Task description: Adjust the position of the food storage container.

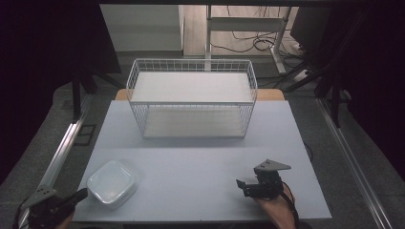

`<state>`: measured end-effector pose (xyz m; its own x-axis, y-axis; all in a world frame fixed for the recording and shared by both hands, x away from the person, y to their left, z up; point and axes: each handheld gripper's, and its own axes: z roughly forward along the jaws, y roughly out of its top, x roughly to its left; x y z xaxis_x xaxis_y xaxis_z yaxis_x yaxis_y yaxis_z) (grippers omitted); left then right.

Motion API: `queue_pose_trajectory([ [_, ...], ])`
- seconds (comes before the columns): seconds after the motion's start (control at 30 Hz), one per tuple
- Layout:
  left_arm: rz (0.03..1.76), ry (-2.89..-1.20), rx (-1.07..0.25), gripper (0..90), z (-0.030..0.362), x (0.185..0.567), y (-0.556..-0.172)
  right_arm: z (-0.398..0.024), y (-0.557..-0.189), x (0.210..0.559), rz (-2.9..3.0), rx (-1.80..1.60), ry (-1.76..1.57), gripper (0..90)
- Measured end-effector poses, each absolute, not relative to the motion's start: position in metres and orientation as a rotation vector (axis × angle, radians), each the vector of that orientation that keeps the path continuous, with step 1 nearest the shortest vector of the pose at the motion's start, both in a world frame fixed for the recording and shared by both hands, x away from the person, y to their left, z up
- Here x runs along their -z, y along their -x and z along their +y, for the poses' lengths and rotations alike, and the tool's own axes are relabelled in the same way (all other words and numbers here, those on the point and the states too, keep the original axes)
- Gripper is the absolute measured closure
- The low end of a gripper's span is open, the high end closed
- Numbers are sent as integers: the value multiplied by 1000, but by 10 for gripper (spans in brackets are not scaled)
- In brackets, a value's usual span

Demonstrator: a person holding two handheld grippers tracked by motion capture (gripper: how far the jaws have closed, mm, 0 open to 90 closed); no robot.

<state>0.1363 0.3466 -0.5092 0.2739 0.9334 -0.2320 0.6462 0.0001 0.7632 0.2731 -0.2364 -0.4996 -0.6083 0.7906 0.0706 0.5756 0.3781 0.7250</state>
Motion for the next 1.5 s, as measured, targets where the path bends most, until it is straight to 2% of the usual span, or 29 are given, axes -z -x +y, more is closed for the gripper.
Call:
queue_pose_trajectory([
  [0.53, 1296, -1803, -321, 900, 306, 511, -164, -235, -274, 500, 2376, -1060, -1188, 175],
  [0.7, 1266, -1741, -409, 900, 315, 499, -170, -236, -274, 499, 2376, -1066, -1172, 175],
  [0.83, 1377, -1717, -476, 900, 337, 502, -185, -236, -275, 499, 2382, -1059, -1165, 176],
  [0.93, 1438, -1772, -415, 900, 342, 520, -203, -235, -274, 499, 2378, -1062, -1152, 177],
  [1.0, 1415, -1824, -350, 900, 333, 527, -210, -235, -274, 499, 2380, -1058, -1149, 181],
  [1.5, 1303, -1884, -249, 900, 280, 522, -217, -230, -273, 499, 2411, -1040, -1128, 251],
])
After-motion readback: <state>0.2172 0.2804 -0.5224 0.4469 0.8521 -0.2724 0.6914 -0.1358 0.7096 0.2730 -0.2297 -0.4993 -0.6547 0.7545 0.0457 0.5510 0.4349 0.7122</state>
